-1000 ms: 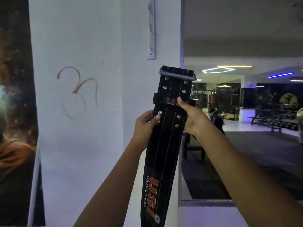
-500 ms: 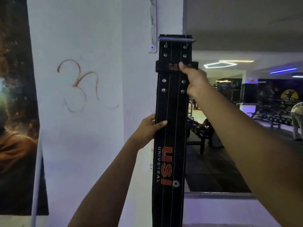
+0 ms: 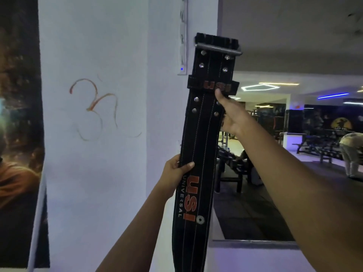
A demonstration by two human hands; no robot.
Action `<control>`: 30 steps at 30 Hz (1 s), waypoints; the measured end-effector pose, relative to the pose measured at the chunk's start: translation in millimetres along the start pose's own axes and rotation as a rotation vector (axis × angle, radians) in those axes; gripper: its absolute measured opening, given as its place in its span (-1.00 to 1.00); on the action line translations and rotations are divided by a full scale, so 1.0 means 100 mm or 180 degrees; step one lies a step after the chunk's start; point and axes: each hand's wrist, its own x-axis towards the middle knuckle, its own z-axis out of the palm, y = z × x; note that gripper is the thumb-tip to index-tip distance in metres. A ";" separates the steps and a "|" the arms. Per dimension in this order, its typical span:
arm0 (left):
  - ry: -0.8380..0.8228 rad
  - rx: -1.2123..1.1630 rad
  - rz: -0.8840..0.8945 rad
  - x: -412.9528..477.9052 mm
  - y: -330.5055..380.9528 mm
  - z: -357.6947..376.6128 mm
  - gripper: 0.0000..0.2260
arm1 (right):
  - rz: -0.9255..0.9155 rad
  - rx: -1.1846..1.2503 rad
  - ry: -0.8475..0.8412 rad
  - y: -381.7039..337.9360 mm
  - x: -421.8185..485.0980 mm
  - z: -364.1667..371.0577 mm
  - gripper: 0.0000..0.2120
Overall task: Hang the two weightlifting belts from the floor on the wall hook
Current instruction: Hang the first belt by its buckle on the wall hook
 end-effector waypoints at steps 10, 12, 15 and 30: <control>-0.0070 0.0573 -0.0388 -0.32 -0.51 -0.22 -0.83 | -0.0160 0.0268 0.0580 0.14 0.00 0.17 -0.83; -0.0145 0.0517 -0.0252 -0.20 -0.34 -0.19 -0.78 | -0.0232 0.0295 0.0597 0.09 0.01 0.18 -0.82; -0.0096 0.0258 -0.0012 -0.03 0.00 -0.07 -0.74 | -0.0331 0.0380 0.0621 0.02 0.04 0.20 -0.85; -0.0480 0.0511 -0.0699 -0.32 -0.58 -0.10 -0.68 | -0.0412 0.0349 0.0692 -0.06 0.02 0.09 -0.86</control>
